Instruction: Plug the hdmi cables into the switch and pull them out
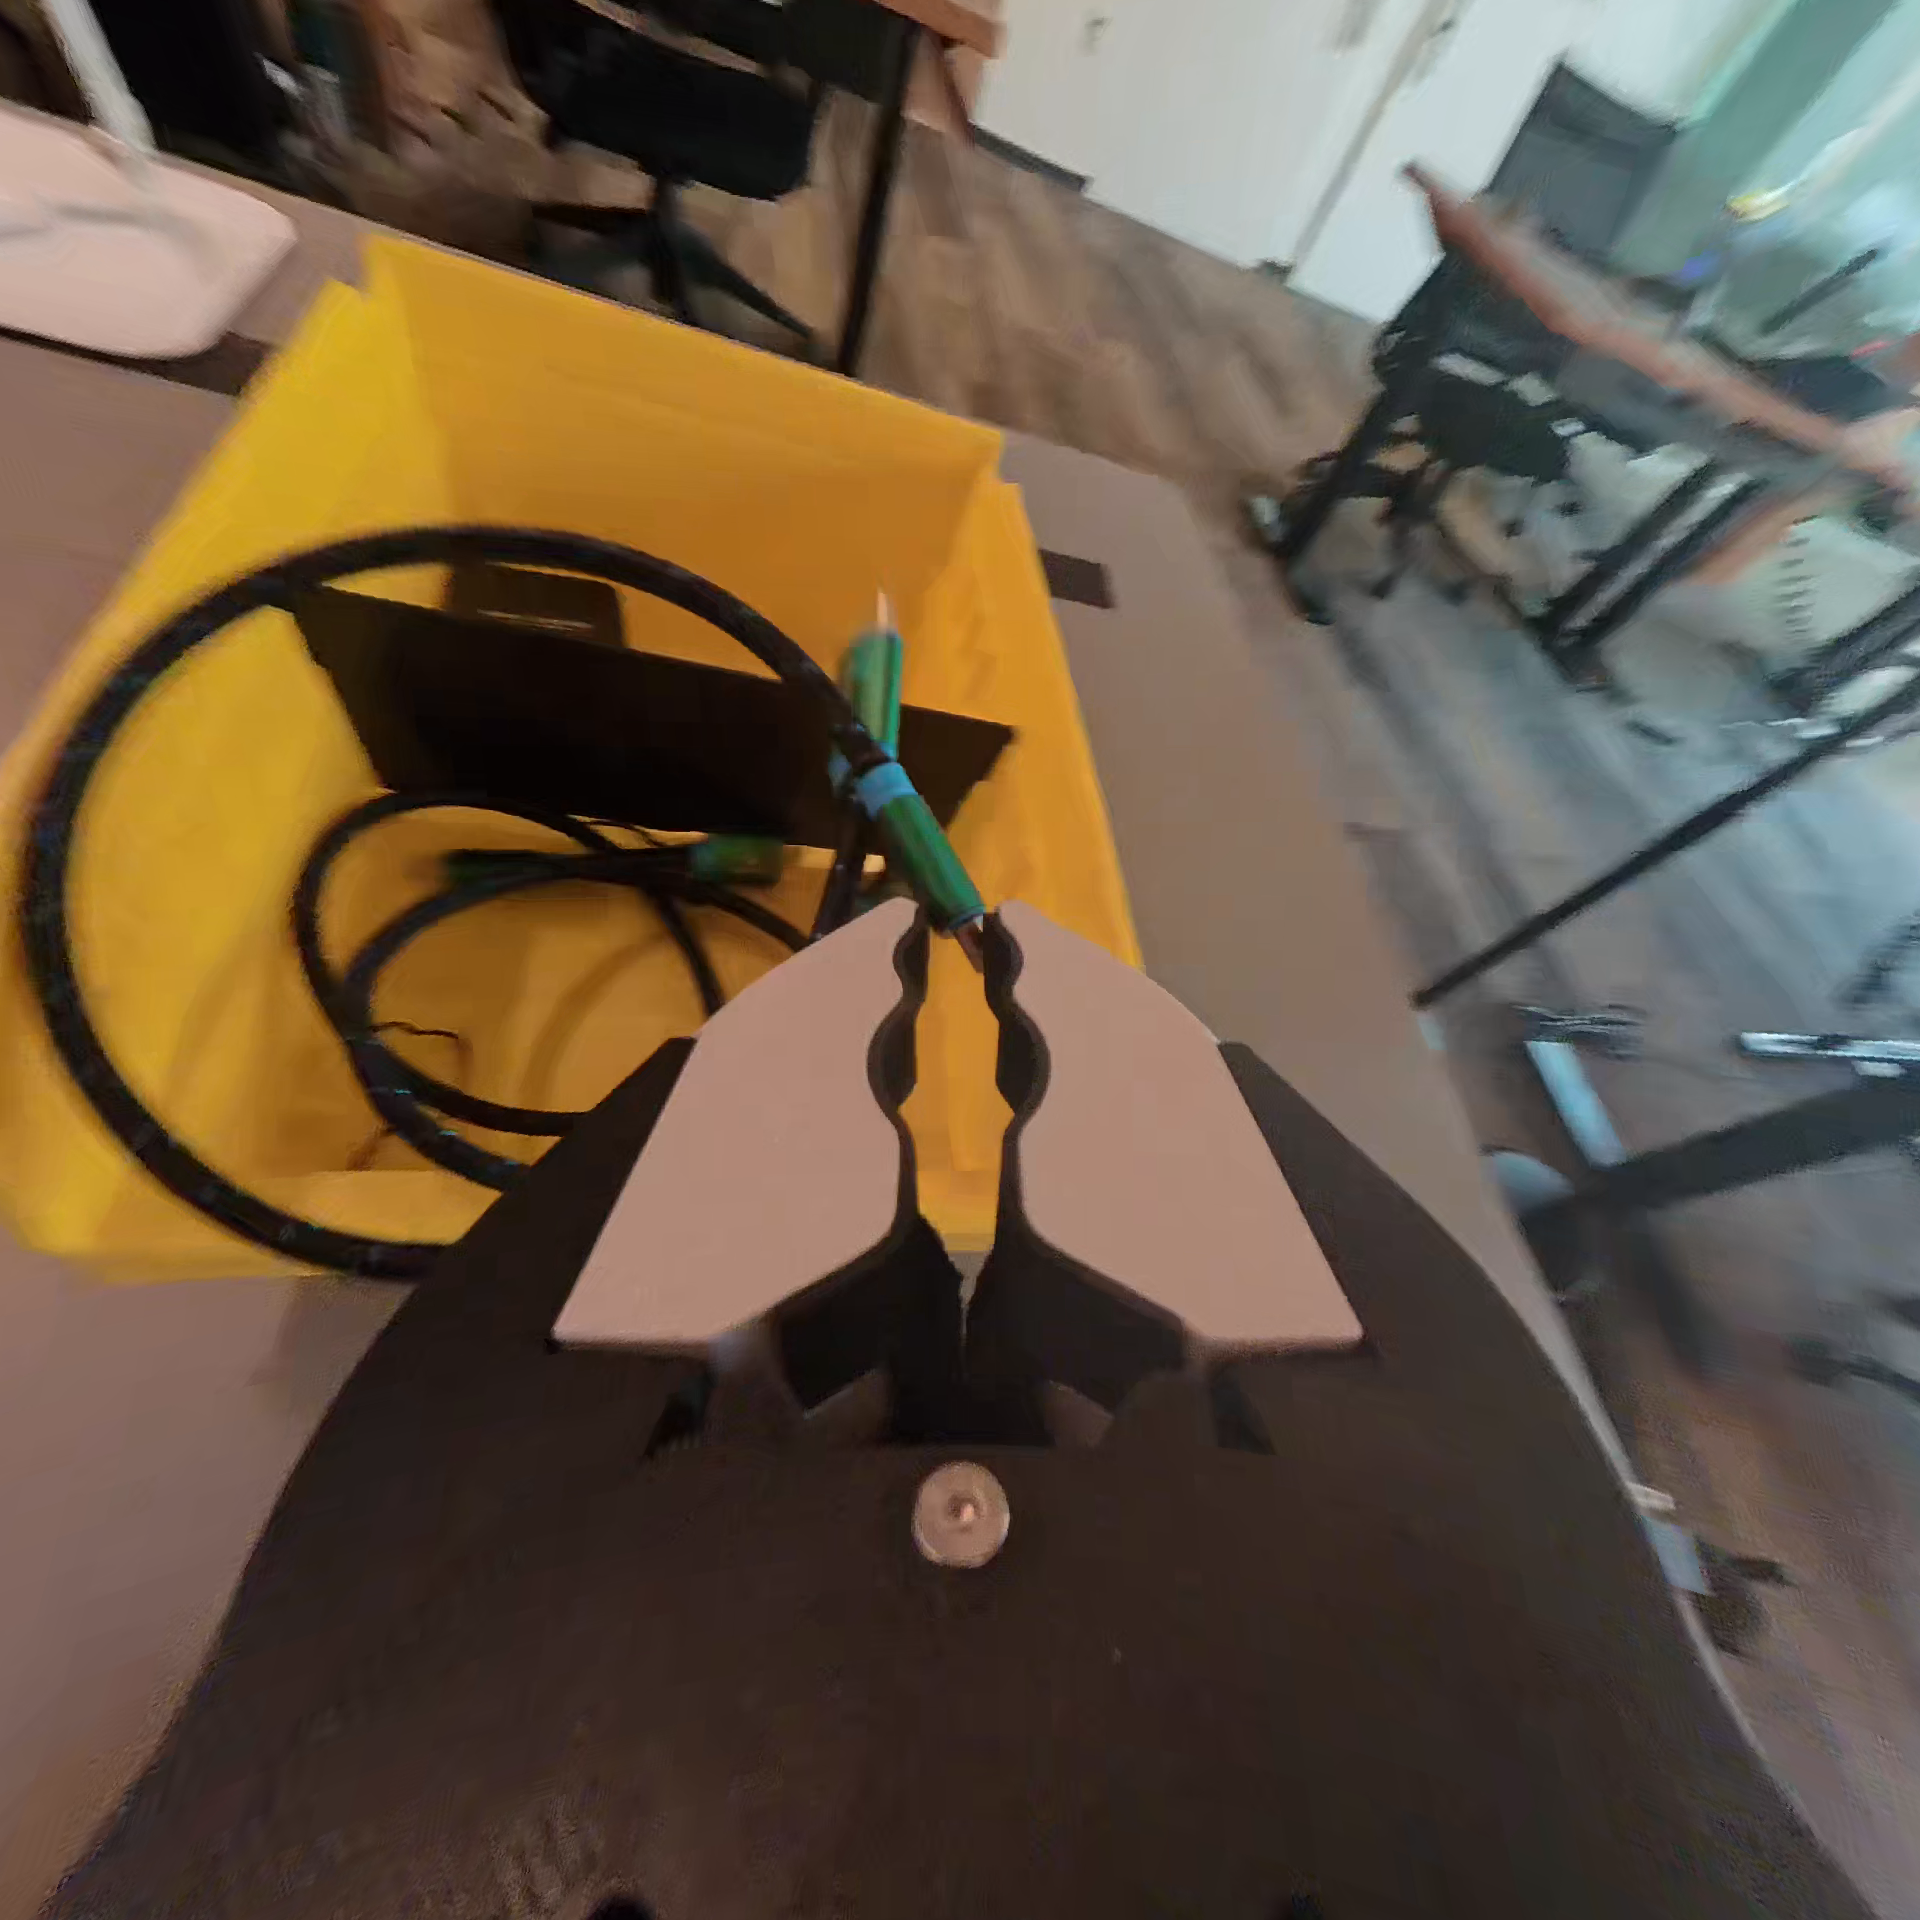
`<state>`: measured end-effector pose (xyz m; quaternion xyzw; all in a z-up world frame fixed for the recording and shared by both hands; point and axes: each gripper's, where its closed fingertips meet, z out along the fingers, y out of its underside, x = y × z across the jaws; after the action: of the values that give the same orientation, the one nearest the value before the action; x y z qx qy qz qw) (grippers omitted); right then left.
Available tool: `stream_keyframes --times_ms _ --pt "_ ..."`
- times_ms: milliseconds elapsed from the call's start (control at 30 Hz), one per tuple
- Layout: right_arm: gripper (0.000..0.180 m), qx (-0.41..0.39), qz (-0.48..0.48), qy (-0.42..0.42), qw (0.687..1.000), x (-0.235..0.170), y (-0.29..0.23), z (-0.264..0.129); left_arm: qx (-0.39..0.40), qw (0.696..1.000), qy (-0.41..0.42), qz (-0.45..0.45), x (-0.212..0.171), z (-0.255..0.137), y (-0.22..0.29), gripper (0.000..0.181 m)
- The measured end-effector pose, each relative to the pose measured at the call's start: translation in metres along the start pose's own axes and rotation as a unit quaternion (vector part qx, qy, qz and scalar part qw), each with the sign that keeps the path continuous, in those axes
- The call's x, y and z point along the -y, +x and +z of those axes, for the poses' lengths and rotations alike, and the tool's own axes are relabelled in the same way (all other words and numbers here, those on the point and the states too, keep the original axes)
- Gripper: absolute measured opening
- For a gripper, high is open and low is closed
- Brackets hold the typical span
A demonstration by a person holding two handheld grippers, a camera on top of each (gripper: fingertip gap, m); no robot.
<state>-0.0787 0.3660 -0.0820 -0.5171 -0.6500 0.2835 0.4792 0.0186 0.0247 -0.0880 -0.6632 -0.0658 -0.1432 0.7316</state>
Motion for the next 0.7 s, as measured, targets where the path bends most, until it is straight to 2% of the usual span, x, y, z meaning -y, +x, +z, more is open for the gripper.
stream_keyframes --times_ms 67,167,233,300,367,400,433,500,533,600,633,700 --pt "0.008 0.023 0.018 -0.023 0.999 -0.006 -0.009 0.006 0.0 1.0 0.003 -0.004 0.001 -0.001 -0.001 0.022" --pt "0.008 -0.012 -0.025 -0.075 0.997 -0.02 -0.007 0.016 0.0 1.0 0.003 -0.005 0.0 -0.001 -0.001 0.022" --pt "0.012 -0.023 -0.045 -0.07 0.996 -0.016 -0.008 0.02 0.001 1.0 0.004 -0.007 0.0 -0.001 -0.001 0.022" --pt "0.025 -0.017 -0.042 -0.014 0.999 0.002 -0.013 0.02 0.007 1.0 0.01 -0.01 0.001 -0.001 -0.003 0.022" --pt "0.036 0.025 -0.032 0.111 0.993 0.04 -0.03 0.009 0.013 1.0 0.015 -0.013 0.003 -0.002 -0.005 0.022" --pt "0.038 0.077 -0.022 0.196 0.977 0.064 -0.049 -0.004 0.015 1.0 0.017 -0.015 0.003 -0.003 -0.006 0.022" --pt "0.038 0.147 -0.006 0.281 0.948 0.087 -0.073 -0.024 0.017 1.0 0.018 -0.016 0.004 -0.003 -0.007 0.022" --pt "0.035 0.315 0.024 0.396 0.862 0.116 -0.13 -0.07 0.018 1.0 0.019 -0.017 0.004 -0.003 -0.008 0.022" --pt "0.036 0.406 0.029 0.408 0.817 0.119 -0.161 -0.089 0.019 1.0 0.019 -0.016 0.004 -0.003 -0.008 0.022" --pt "0.048 0.571 0.016 0.366 0.735 0.108 -0.222 -0.12 0.02 0.999 0.021 -0.014 0.004 -0.003 -0.007 0.022" --pt "0.05 0.618 0.013 0.331 0.713 0.101 -0.248 -0.126 0.018 0.999 0.025 -0.011 0.005 -0.004 -0.007 0.022" --pt "0.062 0.662 0.011 0.267 0.7 0.087 -0.29 -0.124 0.014 0.999 0.032 -0.003 0.007 -0.004 -0.005 0.022"
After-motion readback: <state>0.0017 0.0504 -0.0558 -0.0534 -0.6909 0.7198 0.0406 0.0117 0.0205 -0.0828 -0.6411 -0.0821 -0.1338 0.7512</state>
